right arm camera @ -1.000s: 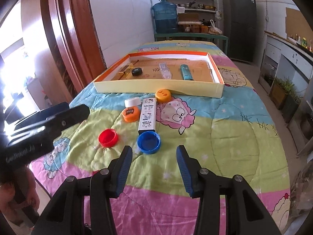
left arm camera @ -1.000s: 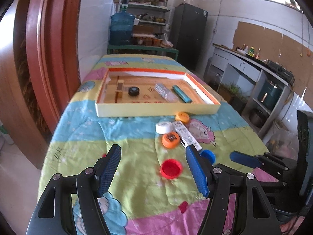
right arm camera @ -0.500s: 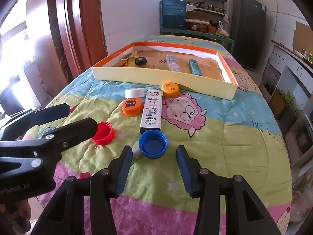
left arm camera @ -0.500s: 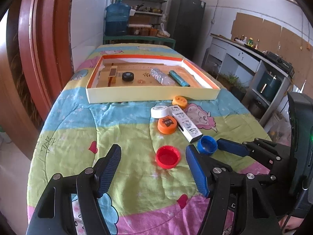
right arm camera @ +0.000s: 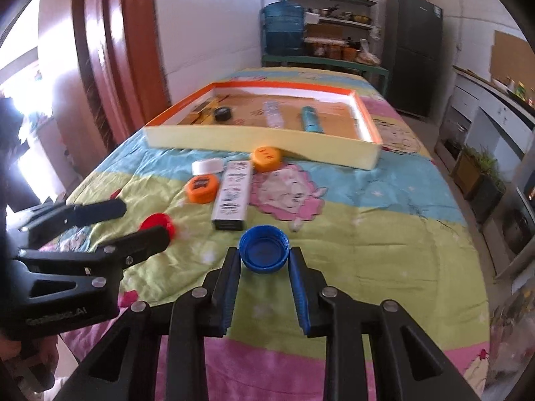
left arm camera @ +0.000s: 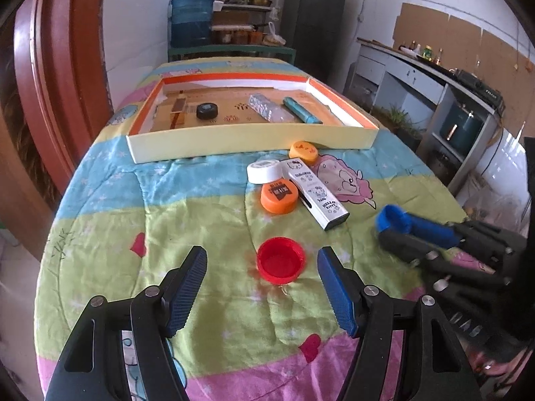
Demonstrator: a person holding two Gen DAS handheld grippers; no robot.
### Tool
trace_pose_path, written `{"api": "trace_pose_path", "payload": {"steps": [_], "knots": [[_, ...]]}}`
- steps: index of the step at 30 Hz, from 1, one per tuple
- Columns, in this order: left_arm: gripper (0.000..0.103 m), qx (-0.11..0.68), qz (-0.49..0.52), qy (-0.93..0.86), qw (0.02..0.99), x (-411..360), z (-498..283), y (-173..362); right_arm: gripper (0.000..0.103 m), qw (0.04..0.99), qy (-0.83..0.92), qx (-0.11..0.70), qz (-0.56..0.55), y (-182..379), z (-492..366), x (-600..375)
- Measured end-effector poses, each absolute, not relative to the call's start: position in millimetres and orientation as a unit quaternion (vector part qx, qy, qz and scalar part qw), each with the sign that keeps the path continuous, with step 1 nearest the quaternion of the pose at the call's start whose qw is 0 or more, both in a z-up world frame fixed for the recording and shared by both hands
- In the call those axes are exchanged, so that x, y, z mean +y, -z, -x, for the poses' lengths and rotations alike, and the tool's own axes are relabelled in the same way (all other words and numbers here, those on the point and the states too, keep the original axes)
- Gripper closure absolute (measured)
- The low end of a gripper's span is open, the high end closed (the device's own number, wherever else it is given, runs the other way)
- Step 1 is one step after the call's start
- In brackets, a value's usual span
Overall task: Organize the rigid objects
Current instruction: 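Grasp the blue cap with the right tool while the left tool grasps the red cap, then carry the red cap and blue cap with both tools over the GOLDENLEAF box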
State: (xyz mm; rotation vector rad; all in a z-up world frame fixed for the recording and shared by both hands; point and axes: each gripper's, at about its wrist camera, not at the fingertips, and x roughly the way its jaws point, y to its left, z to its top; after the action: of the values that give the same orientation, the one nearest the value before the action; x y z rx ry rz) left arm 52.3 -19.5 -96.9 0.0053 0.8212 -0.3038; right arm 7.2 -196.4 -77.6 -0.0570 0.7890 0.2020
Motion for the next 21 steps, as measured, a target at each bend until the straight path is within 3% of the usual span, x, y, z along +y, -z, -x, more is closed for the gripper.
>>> {"api": "trace_pose_path", "payload": {"steps": [7,12,15,21], "knots": [[0.035,0.406,-0.028,0.127,0.905,-29.3,-57.0,104.6,0.073,0.919,-0.091,0.383,0.005,75.0,-4.0,-213.4],[0.064,0.397,-0.023,0.125,0.909,-26.0,-54.2,103.4,0.073,0.918,-0.097,0.384,0.0,76.7,-3.6,-212.8],[0.072,0.397,-0.013,0.128,0.909,-22.2,-54.9,102.7,0.073,0.917,-0.1,0.385,-0.003,77.7,-3.0,-212.1],[0.072,0.397,-0.002,0.131,0.908,-17.6,-55.0,101.9,0.073,0.918,-0.101,0.384,-0.008,76.7,-1.7,-213.4]]}}
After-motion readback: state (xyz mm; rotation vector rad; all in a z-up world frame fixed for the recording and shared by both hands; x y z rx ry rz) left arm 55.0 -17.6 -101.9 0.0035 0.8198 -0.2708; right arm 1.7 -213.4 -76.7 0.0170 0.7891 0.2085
